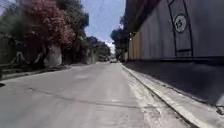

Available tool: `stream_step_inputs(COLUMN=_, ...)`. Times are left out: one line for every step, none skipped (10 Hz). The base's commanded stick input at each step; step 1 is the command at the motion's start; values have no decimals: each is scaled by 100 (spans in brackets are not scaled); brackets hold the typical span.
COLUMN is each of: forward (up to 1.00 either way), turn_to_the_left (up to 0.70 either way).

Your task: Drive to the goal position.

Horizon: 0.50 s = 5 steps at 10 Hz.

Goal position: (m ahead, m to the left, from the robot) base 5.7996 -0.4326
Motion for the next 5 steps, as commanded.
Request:
stream_step_inputs(forward=100, turn_to_the_left=0)
stream_step_inputs(forward=100, turn_to_the_left=0)
stream_step_inputs(forward=100, turn_to_the_left=0)
stream_step_inputs(forward=100, turn_to_the_left=0)
stream_step_inputs(forward=100, turn_to_the_left=0)
